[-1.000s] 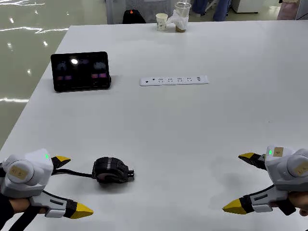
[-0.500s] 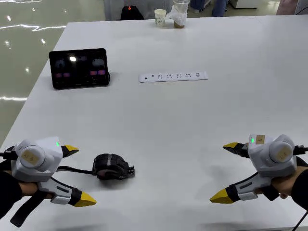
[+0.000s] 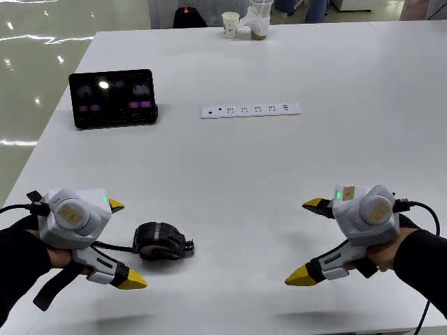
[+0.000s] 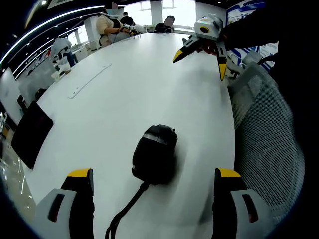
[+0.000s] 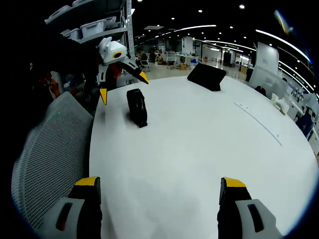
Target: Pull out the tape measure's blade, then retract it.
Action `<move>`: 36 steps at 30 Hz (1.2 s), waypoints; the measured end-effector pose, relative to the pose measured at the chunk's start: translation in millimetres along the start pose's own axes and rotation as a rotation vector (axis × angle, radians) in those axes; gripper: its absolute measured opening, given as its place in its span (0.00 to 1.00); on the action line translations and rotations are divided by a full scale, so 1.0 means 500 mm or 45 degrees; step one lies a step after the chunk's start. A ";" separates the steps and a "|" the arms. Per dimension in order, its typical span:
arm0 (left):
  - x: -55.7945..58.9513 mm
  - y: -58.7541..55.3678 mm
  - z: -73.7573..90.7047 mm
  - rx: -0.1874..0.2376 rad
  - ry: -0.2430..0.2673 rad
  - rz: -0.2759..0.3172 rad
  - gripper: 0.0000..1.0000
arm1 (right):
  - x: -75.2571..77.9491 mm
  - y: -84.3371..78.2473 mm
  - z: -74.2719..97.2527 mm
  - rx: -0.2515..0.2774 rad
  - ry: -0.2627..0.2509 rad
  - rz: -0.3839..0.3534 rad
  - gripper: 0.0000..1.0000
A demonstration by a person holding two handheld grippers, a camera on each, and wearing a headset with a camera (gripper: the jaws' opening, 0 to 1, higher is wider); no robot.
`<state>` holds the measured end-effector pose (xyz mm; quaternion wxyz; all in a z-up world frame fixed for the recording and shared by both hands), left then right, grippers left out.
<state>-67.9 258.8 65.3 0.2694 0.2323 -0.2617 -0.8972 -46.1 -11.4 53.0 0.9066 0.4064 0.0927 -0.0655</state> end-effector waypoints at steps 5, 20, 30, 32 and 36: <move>0.001 0.010 -0.006 0.002 -0.021 -0.034 0.97 | 0.003 0.017 -0.021 -0.007 0.017 0.020 0.99; 0.001 0.040 -0.036 0.013 -0.039 -0.184 0.90 | 0.011 0.073 -0.093 0.017 0.050 0.071 0.99; 0.010 0.043 -0.061 -0.061 -0.064 -0.339 0.84 | 0.018 0.114 -0.134 0.012 0.076 0.096 0.99; 0.017 0.047 -0.063 -0.060 -0.091 -0.339 0.81 | 0.016 0.119 -0.141 0.000 0.087 0.109 0.99; 0.019 0.049 -0.068 -0.063 -0.105 -0.355 0.80 | 0.015 0.130 -0.155 -0.020 0.098 0.140 0.99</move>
Point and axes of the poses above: the centre of the closed fingertips' face, and the gripper's own axes: z roughly backward along the fingers, x roughly to its right, y roughly out of its top, the point moved 2 cm from there along z, roughly backward along the fingers, and after that the axes turned 15 degrees about y, right-handed, at the moved point
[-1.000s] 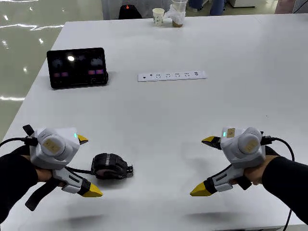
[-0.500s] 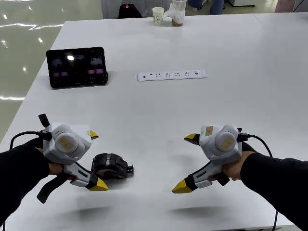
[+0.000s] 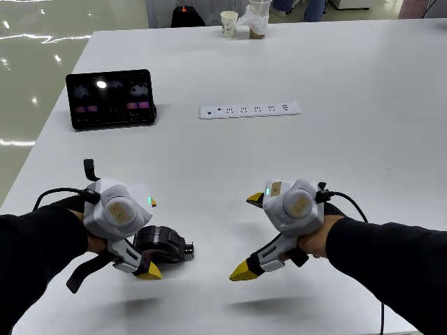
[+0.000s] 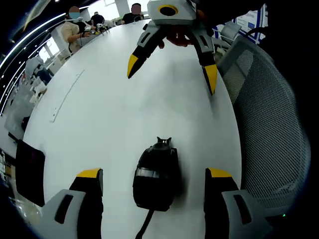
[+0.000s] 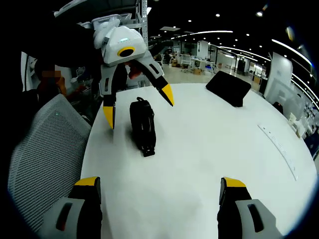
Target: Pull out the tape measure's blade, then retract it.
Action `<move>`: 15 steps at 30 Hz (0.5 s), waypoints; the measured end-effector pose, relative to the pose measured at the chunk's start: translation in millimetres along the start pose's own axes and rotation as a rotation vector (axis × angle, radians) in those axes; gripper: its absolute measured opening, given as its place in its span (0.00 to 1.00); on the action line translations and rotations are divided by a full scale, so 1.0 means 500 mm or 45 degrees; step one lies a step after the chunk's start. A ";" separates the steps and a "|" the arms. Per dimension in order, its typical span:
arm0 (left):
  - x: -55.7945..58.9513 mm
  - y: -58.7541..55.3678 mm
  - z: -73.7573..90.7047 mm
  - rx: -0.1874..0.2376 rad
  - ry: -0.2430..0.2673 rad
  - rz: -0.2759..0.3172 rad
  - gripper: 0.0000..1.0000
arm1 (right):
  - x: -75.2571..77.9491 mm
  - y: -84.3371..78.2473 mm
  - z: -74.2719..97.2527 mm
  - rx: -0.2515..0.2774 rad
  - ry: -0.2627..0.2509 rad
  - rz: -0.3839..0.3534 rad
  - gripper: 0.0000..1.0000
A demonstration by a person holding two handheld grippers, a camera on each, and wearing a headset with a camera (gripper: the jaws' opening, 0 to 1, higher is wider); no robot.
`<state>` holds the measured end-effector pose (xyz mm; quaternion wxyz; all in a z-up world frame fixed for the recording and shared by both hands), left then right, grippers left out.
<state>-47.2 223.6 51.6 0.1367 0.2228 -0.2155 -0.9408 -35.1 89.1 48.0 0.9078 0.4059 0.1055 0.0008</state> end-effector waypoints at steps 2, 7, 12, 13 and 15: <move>0.005 0.002 0.000 0.008 -0.027 0.002 0.79 | 0.001 0.006 -0.006 -0.003 0.010 0.010 0.99; 0.007 0.001 -0.007 0.010 -0.032 0.004 0.71 | 0.007 0.014 -0.018 -0.019 0.014 0.024 0.99; 0.004 -0.003 -0.011 -0.004 -0.031 0.032 0.66 | 0.011 0.027 -0.027 -0.018 0.013 0.022 0.99; 0.005 -0.004 -0.011 -0.008 -0.032 0.031 0.64 | 0.011 0.030 -0.028 -0.013 0.016 0.023 0.99; 0.005 -0.005 -0.011 -0.009 -0.036 0.030 0.59 | 0.010 0.034 -0.031 -0.013 0.024 0.021 0.99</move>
Point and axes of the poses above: the centre of the closed fingertips' face, and the gripper's own axes: z roughly backward along the fingers, x roughly to its right, y roughly out of its top, the point moved 2 cm from there along z, roughly backward along the fingers, and after that the axes turned 15 degrees about y, right-handed, at the moved point
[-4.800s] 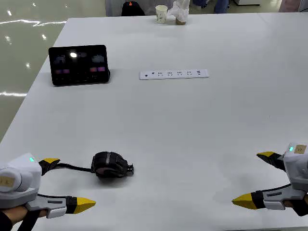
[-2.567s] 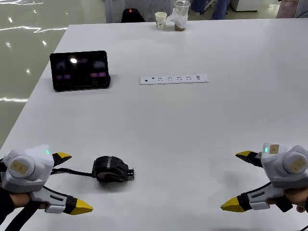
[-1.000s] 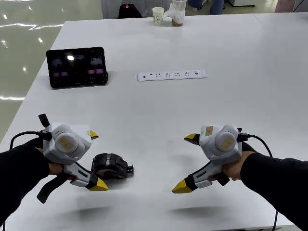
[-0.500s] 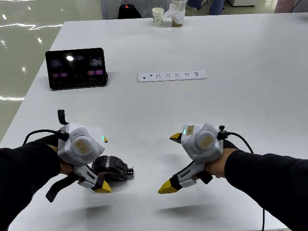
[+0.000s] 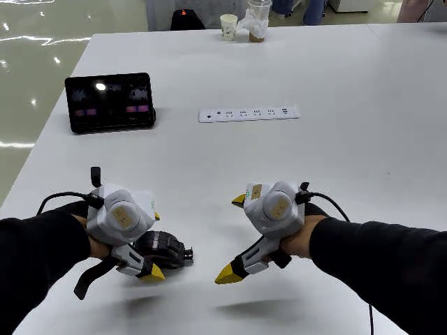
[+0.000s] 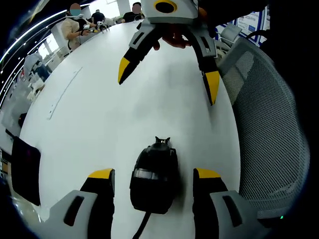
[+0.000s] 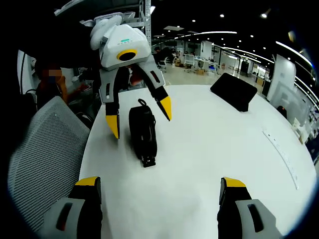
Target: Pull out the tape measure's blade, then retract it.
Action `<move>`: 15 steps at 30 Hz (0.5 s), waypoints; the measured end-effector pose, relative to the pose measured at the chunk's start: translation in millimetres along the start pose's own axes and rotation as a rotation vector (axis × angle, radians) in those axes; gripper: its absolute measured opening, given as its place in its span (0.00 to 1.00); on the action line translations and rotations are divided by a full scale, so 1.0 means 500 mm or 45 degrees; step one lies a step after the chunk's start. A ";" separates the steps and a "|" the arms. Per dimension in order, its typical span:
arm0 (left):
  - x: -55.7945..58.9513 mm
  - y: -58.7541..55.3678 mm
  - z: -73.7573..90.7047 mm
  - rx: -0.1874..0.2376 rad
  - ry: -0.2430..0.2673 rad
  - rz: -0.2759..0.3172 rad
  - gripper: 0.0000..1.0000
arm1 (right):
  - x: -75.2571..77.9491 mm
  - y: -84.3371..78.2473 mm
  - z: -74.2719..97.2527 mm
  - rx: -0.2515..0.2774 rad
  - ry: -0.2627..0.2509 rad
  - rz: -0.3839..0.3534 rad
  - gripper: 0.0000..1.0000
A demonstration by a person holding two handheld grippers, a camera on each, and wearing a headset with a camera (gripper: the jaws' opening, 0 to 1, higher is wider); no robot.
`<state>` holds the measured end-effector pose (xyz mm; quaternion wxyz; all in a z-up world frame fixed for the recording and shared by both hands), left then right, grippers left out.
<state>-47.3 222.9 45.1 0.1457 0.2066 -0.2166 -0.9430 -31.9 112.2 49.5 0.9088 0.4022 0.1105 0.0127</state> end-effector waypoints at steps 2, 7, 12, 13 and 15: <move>0.000 0.001 0.001 0.004 0.005 -0.004 0.56 | -0.001 0.000 -0.005 -0.021 0.007 0.022 0.99; 0.010 0.002 0.001 0.020 -0.027 -0.029 0.50 | 0.000 0.007 -0.013 -0.023 0.021 0.027 0.99; 0.014 -0.002 -0.008 0.003 -0.025 -0.048 0.47 | -0.002 0.009 -0.018 -0.030 0.033 0.032 0.99; 0.015 -0.003 -0.011 -0.002 -0.027 -0.057 0.46 | -0.002 0.009 -0.020 -0.032 0.035 0.033 0.99; 0.014 -0.003 -0.015 -0.005 -0.029 -0.058 0.44 | -0.003 0.009 -0.021 -0.034 0.038 0.032 0.99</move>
Point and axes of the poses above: the centre of the closed fingertips' face, and the gripper's own axes: z roughly backward along the fingers, x roughly to its right, y roughly out of its top, the point moved 2 cm from there along z, roughly backward along the fingers, and after that the axes turned 15 degrees about y, right-handed, at the moved point
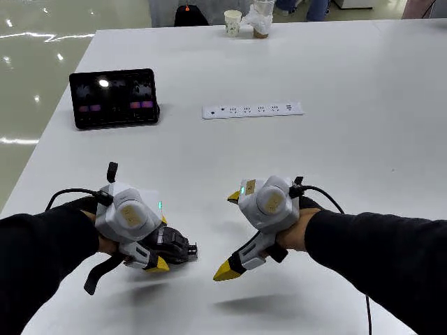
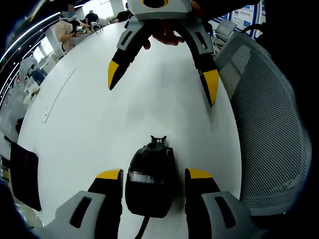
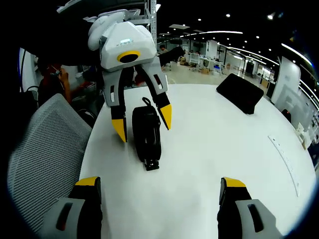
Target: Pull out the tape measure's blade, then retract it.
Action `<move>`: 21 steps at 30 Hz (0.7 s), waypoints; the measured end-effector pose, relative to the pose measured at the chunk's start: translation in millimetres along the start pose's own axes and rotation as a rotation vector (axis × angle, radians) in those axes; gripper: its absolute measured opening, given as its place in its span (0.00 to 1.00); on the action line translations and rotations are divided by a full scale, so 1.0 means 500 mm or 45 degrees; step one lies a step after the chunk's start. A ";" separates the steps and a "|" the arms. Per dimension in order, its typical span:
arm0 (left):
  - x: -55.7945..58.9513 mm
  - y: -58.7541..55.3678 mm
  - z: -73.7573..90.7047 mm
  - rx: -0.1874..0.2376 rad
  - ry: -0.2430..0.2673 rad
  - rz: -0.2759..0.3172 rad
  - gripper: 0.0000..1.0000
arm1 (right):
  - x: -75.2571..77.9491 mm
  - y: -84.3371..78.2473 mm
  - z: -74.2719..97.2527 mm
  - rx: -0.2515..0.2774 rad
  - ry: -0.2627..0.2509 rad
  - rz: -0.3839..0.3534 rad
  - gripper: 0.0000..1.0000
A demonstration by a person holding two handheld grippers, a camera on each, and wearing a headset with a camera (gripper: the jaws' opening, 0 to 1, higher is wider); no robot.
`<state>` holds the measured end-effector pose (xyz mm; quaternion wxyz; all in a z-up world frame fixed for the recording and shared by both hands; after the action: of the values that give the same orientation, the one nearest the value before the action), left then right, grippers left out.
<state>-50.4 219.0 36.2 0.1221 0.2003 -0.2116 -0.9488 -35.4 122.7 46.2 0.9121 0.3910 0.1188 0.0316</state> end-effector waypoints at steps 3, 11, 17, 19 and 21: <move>-0.001 0.001 -0.002 0.000 -0.005 -0.013 0.39 | -0.001 0.001 -0.002 -0.001 0.000 0.005 0.99; -0.010 -0.001 0.005 0.000 0.004 -0.050 0.31 | -0.001 0.000 -0.004 -0.002 0.002 0.001 0.99; -0.008 -0.002 0.000 0.002 0.011 -0.069 0.31 | 0.002 -0.002 -0.018 -0.010 0.013 0.013 0.99; -0.007 -0.002 0.000 0.008 0.017 -0.079 0.31 | 0.006 -0.001 -0.023 0.000 0.016 0.008 0.99; -0.008 -0.001 0.001 0.017 0.011 -0.075 0.30 | 0.009 0.000 -0.029 0.003 0.016 0.002 0.99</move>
<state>-47.1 220.8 37.4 0.0938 0.2115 -0.2114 -0.9496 -34.5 133.4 35.6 0.9109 0.3918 0.1244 0.0347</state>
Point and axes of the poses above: the centre of the closed fingertips' face, and the gripper's own axes: z roughly backward along the fingers, x roughly to its right, y roughly out of its top, the point moved 2 cm from there along z, roughly backward along the fingers, and after that the axes turned 15 degrees about y, right-handed, at the moved point
